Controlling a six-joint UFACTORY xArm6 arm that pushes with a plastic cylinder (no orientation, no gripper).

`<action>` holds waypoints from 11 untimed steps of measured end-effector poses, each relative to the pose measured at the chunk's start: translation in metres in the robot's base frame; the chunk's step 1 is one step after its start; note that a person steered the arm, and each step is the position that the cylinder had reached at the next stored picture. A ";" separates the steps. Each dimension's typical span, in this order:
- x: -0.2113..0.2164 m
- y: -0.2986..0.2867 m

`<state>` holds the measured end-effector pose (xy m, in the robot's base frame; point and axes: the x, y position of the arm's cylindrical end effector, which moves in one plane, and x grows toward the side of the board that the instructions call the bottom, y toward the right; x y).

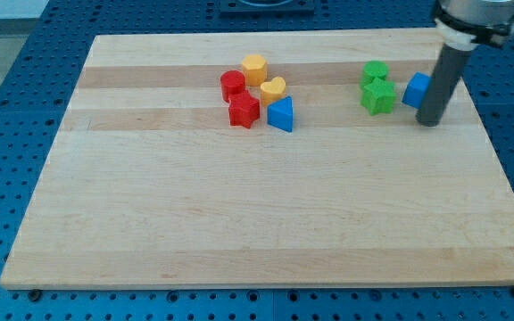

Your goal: Push blue cube between green circle and green star

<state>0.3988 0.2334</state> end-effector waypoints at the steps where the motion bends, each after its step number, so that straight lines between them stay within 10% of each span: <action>1: -0.007 0.020; 11: -0.106 -0.074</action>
